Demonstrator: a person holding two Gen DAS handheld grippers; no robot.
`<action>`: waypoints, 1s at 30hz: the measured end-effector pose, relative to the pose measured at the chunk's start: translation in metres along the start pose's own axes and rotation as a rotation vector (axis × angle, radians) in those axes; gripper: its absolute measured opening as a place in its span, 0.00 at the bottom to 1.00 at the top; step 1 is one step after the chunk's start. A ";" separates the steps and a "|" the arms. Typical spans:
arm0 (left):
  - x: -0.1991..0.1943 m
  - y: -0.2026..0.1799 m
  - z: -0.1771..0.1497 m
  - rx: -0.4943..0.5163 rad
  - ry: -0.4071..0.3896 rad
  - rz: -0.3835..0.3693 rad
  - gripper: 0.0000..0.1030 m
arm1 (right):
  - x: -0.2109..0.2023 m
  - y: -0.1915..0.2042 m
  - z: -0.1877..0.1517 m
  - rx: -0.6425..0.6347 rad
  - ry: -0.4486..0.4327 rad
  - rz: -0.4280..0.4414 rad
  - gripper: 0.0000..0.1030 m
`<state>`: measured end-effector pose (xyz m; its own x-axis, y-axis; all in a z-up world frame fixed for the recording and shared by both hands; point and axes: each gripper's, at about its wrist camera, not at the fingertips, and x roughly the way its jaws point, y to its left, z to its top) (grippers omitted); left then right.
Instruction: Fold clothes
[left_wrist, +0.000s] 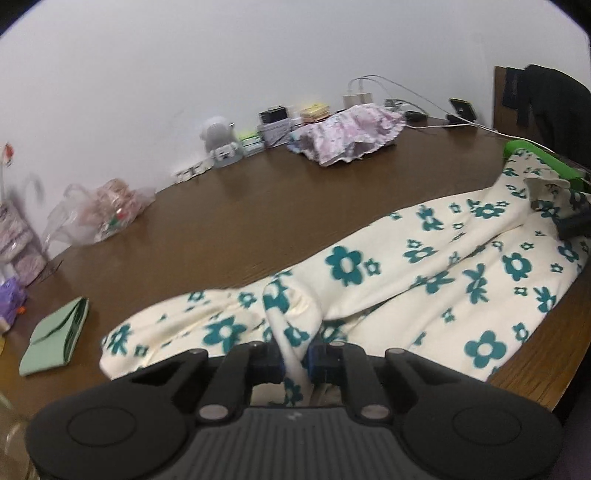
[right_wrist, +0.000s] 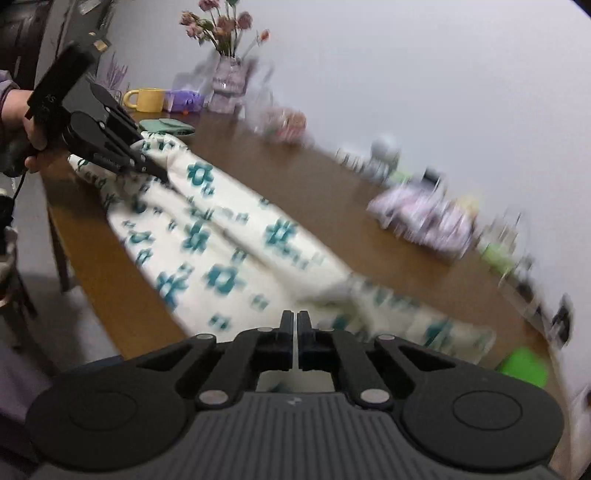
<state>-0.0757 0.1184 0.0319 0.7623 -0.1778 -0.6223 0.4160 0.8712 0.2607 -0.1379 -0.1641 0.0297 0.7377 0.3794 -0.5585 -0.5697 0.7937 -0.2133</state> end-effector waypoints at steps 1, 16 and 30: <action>0.000 0.002 -0.002 -0.014 0.002 0.003 0.17 | -0.002 -0.002 -0.001 0.030 -0.002 0.032 0.02; 0.012 -0.003 0.009 -0.020 -0.009 -0.070 0.18 | 0.022 -0.058 0.014 0.155 0.024 -0.088 0.06; -0.023 -0.009 0.002 -0.071 -0.068 -0.029 0.07 | -0.059 -0.038 0.004 0.103 -0.166 -0.138 0.04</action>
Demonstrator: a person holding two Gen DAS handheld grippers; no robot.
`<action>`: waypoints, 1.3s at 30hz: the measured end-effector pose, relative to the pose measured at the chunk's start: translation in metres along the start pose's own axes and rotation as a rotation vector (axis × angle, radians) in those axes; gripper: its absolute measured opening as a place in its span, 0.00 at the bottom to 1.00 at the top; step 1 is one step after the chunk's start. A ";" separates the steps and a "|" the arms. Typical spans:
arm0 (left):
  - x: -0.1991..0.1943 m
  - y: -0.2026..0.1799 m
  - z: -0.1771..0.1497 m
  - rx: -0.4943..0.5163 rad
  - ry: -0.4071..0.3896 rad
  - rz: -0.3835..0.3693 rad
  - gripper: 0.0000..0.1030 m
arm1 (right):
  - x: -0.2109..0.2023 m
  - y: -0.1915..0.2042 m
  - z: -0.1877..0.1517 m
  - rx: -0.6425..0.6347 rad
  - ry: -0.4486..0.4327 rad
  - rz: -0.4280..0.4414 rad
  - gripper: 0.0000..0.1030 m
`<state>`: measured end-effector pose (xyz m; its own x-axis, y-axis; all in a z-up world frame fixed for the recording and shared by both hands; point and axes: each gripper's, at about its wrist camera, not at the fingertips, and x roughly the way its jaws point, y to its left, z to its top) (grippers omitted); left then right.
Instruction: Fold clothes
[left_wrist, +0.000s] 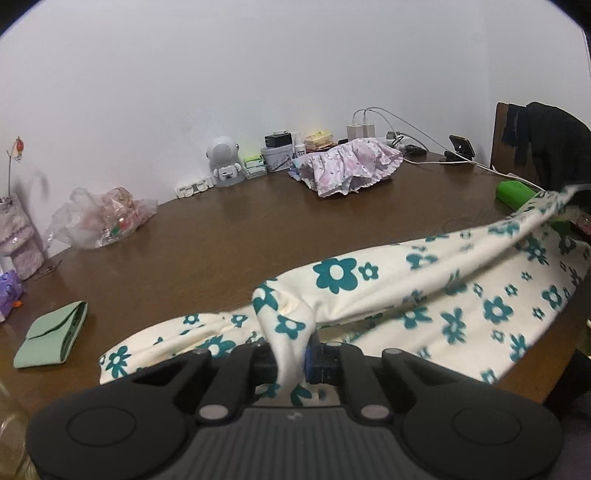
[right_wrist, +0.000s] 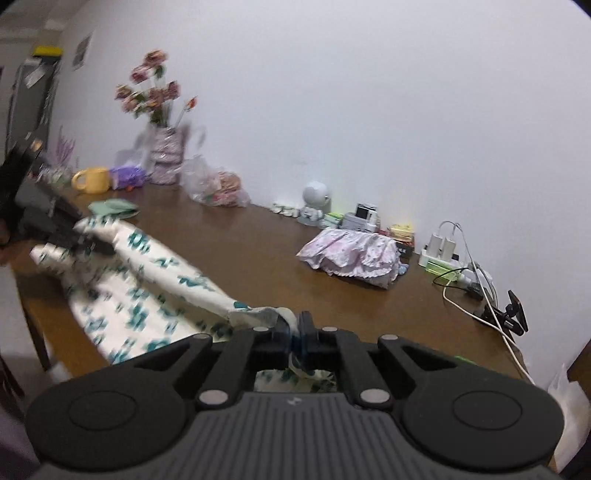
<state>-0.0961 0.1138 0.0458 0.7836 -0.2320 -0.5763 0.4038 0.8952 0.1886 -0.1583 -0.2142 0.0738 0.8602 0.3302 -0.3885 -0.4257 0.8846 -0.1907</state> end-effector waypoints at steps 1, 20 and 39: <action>-0.001 -0.001 -0.004 -0.001 0.005 0.003 0.07 | 0.001 0.005 -0.006 -0.007 0.023 0.013 0.04; 0.001 -0.002 -0.040 -0.063 0.026 -0.003 0.07 | -0.005 -0.029 -0.018 0.242 0.010 0.248 0.25; 0.000 -0.053 -0.064 0.768 0.090 0.288 0.06 | 0.067 0.005 -0.038 0.206 0.182 0.202 0.21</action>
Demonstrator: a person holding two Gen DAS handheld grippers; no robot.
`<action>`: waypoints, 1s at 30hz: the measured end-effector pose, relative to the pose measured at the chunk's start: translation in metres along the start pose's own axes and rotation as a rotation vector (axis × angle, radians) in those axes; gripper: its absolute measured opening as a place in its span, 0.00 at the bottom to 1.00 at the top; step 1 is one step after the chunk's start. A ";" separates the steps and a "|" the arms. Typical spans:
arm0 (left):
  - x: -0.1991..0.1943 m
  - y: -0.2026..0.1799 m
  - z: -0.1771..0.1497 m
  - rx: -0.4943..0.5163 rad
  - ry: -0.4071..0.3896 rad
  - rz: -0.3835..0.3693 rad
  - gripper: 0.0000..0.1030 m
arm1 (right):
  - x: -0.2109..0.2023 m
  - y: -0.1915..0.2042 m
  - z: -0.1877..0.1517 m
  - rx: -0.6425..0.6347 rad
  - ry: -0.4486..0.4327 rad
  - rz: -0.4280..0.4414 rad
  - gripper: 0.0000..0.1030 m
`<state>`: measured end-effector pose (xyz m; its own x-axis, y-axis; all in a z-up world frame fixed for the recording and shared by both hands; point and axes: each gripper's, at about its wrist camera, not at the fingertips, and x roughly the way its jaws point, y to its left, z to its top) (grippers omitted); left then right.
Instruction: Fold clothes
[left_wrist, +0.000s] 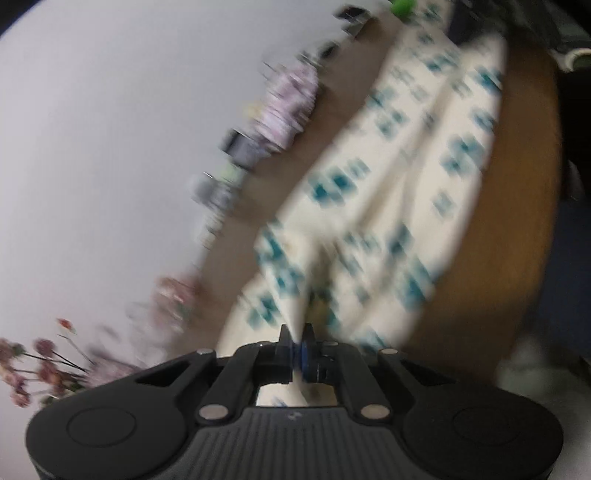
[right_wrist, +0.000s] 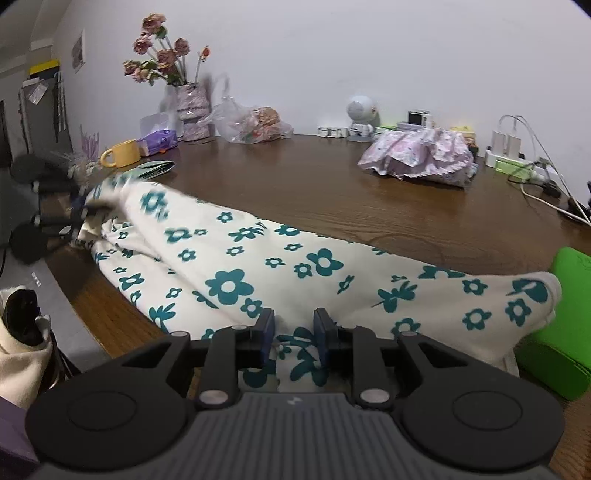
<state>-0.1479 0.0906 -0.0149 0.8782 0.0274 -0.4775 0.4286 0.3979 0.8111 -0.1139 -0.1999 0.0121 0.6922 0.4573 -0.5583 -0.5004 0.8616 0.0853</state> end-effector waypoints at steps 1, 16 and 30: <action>-0.003 -0.001 -0.003 0.012 0.006 -0.003 0.07 | 0.000 -0.001 0.000 0.000 0.000 0.000 0.22; 0.005 0.077 0.038 -0.479 -0.283 -0.349 0.24 | -0.009 0.007 0.004 -0.001 -0.019 -0.030 0.22; 0.032 0.059 -0.014 -0.629 -0.194 -0.406 0.13 | -0.002 0.001 0.003 -0.043 0.018 -0.127 0.22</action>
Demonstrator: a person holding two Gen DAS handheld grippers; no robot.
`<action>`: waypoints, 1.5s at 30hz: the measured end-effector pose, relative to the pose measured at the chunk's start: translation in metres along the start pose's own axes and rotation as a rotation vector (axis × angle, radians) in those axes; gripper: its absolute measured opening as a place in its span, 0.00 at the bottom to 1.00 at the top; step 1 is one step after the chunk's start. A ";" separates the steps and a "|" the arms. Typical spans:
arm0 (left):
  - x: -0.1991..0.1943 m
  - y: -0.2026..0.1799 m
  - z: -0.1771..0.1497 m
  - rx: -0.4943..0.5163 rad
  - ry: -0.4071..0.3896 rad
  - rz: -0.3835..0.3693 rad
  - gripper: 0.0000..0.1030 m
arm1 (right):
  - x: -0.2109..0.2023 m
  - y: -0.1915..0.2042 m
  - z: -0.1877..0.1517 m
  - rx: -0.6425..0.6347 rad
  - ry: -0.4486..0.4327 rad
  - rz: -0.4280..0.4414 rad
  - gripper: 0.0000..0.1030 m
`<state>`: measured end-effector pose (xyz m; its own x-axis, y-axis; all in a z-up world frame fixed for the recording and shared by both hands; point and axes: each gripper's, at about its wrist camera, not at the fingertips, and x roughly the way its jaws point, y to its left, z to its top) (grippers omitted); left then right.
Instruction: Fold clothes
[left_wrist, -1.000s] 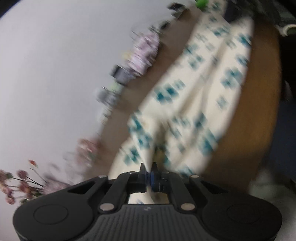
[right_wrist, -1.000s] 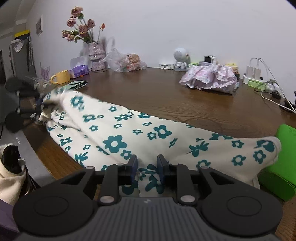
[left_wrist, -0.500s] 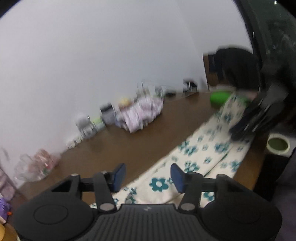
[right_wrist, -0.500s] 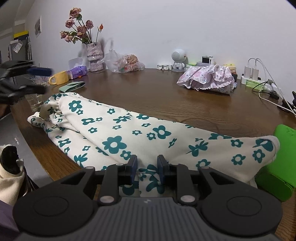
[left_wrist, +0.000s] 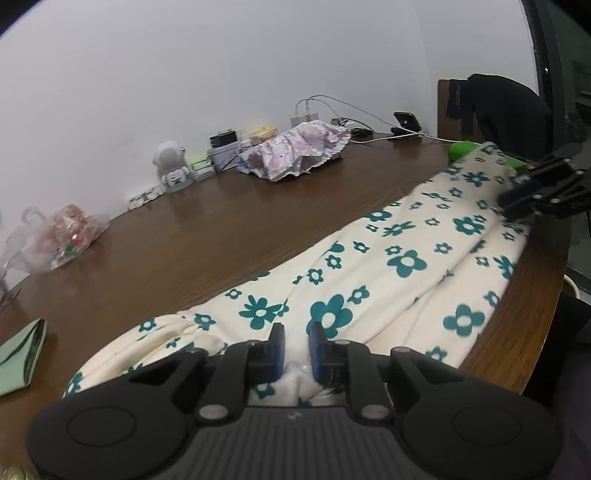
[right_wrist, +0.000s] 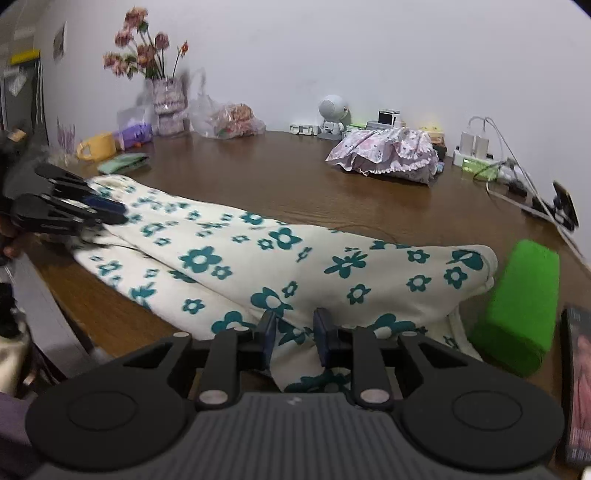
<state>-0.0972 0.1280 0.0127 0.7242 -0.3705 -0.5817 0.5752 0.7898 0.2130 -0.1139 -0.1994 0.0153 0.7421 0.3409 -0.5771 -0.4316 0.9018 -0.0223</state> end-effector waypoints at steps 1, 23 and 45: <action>-0.002 0.002 0.000 -0.019 0.003 -0.001 0.13 | 0.009 0.000 0.006 -0.012 0.004 -0.017 0.22; 0.163 -0.063 0.170 0.266 0.123 -0.324 0.51 | 0.046 -0.026 0.031 0.159 0.042 -0.081 0.41; 0.157 0.090 0.123 -0.216 0.297 0.120 0.13 | 0.234 0.036 0.175 0.071 0.158 0.033 0.44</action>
<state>0.1150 0.0813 0.0372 0.6211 -0.1366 -0.7717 0.3771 0.9153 0.1415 0.1338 -0.0411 0.0221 0.6359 0.3297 -0.6978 -0.4133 0.9091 0.0529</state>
